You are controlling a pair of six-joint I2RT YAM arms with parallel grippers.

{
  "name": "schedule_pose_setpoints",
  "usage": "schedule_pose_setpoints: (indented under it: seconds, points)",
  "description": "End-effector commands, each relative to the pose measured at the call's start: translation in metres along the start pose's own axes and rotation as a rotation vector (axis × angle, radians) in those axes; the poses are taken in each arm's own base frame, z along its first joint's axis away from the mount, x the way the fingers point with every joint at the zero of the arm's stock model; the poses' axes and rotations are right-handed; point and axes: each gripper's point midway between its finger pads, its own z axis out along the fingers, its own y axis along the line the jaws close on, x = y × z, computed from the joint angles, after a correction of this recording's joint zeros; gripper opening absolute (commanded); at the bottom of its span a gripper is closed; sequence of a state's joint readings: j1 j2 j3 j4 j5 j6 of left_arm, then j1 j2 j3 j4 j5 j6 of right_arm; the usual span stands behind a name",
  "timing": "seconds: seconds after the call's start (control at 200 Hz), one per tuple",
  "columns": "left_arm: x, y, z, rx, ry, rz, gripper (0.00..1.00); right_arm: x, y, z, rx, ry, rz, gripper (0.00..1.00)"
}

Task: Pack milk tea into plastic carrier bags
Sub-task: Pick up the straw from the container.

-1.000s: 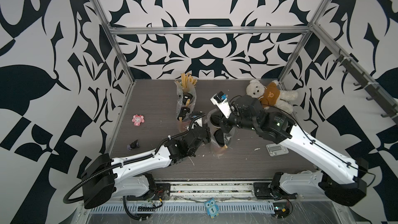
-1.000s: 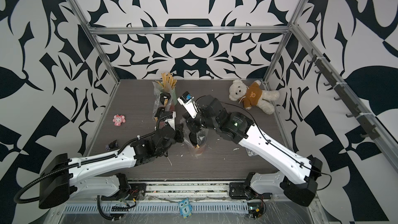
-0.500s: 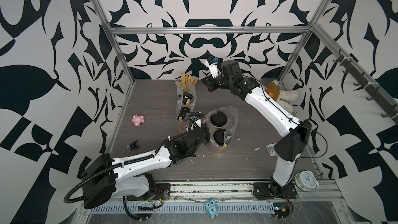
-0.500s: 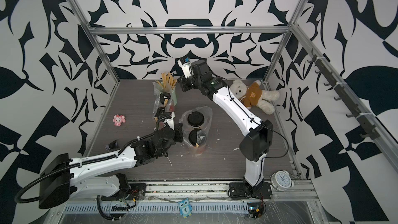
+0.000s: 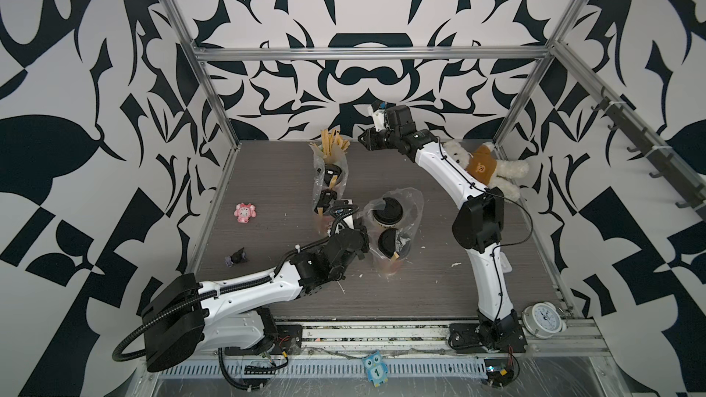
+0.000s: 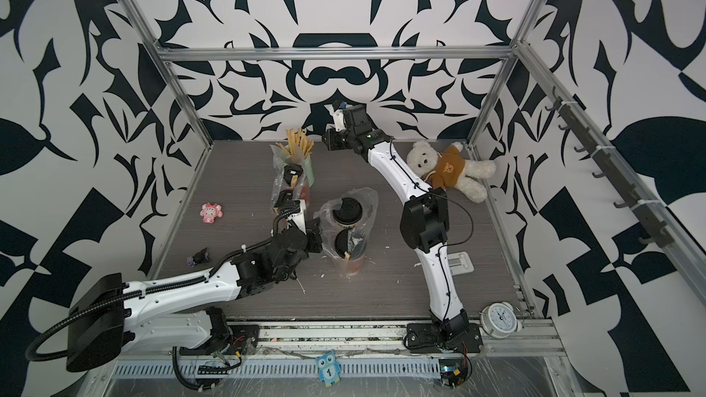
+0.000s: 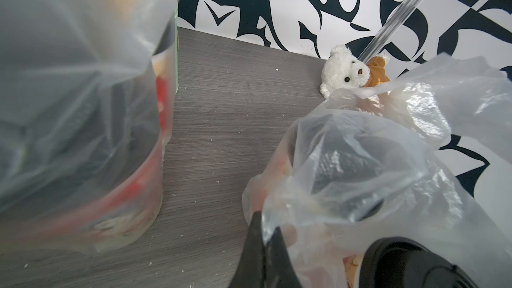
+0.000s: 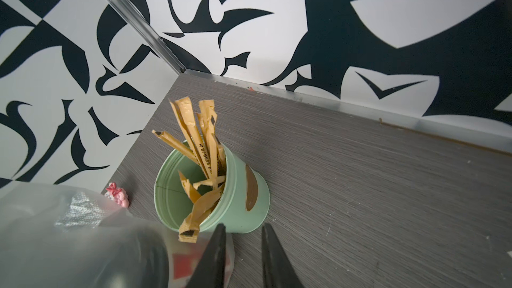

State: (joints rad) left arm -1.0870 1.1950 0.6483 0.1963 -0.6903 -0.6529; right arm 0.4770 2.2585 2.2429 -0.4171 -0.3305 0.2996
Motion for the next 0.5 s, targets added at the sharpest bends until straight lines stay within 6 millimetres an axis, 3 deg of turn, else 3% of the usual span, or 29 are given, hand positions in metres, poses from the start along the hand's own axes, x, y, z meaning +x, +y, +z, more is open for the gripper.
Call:
schedule_pose_setpoints:
  seconds: [0.0, 0.265, 0.495]
  points:
    - [-0.012, -0.004, 0.000, -0.016, -0.029, 0.001, 0.00, -0.044, 0.043, -0.027, -0.119, -0.122, -0.022, 0.31]
    - [-0.013, -0.006, 0.002, -0.019, -0.025, 0.006, 0.00, -0.043, 0.050, -0.035, -0.166, -0.158, 0.008, 0.36]
    - [-0.013, -0.006, 0.002, -0.021, -0.023, 0.007, 0.00, -0.034, 0.052, -0.025, -0.201, -0.119, 0.027, 0.37]
